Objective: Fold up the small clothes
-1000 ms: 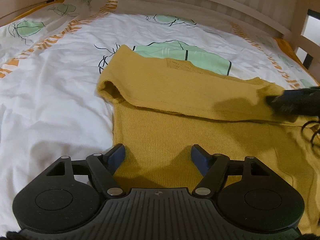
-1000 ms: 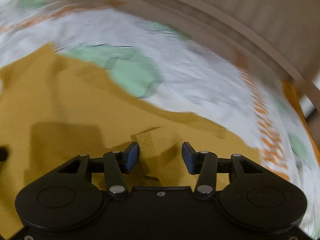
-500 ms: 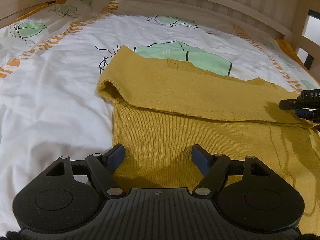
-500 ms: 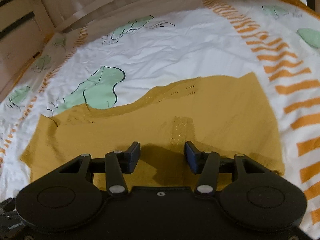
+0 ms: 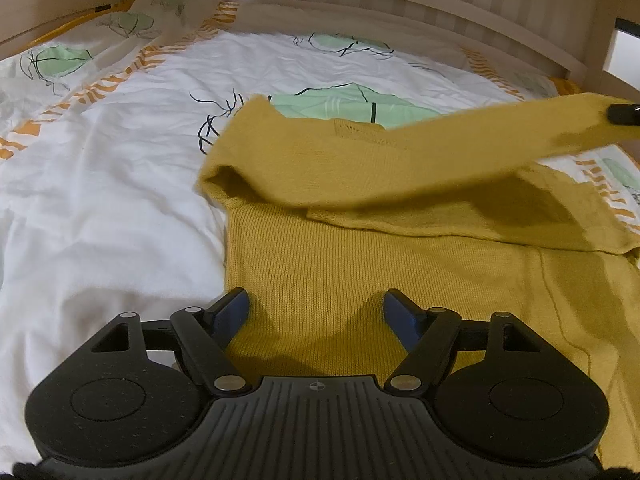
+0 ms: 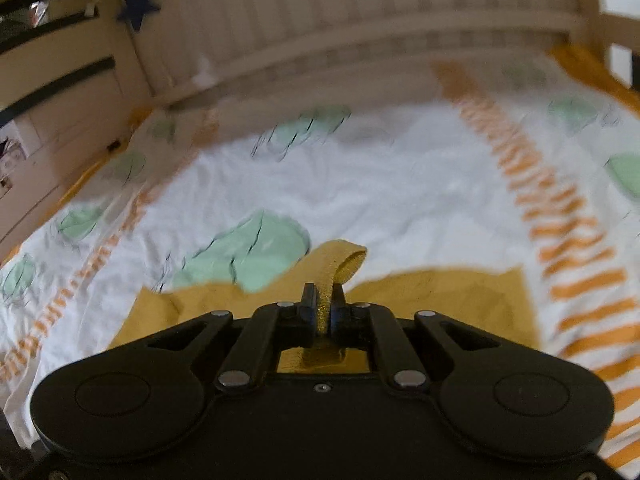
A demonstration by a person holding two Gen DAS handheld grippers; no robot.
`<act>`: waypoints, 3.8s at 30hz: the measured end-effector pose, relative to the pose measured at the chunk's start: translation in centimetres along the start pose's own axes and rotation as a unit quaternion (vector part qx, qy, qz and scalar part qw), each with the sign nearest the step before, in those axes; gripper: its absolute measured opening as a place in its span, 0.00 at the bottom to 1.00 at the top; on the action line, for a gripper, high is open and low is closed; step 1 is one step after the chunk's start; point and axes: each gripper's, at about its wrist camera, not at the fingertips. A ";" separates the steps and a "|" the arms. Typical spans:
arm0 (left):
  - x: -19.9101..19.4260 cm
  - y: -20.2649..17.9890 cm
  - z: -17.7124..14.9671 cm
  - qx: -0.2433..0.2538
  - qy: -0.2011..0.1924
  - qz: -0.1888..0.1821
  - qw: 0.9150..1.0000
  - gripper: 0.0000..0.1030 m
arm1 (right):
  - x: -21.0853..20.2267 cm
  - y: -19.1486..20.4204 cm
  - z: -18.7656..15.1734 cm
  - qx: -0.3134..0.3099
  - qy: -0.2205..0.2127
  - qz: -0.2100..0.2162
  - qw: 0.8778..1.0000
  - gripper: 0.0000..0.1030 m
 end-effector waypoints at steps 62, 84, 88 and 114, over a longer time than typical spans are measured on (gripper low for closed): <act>-8.3 6.9 -3.9 -0.111 0.096 -0.129 0.981 0.71 | -11.2 -5.9 -15.2 0.094 0.163 -0.031 0.982 0.98; -12.7 4.5 -8.0 -0.004 0.144 -0.135 0.980 0.71 | -15.1 -7.4 -18.9 0.155 0.245 0.080 0.954 0.99; -12.1 5.5 -8.0 -0.038 0.147 -0.151 0.977 0.70 | -14.9 -7.9 -19.2 0.174 0.244 0.089 0.950 1.00; -12.5 7.1 -7.4 -0.077 0.182 -0.202 0.959 0.48 | -15.4 -8.4 -19.0 0.177 0.282 0.125 0.935 0.92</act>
Point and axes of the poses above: each gripper's, at about its wrist camera, not at the fingertips, and x roughly the way its jaws point, y to its left, z to its top, and after that the axes turned 3 degrees about -z, right-handed
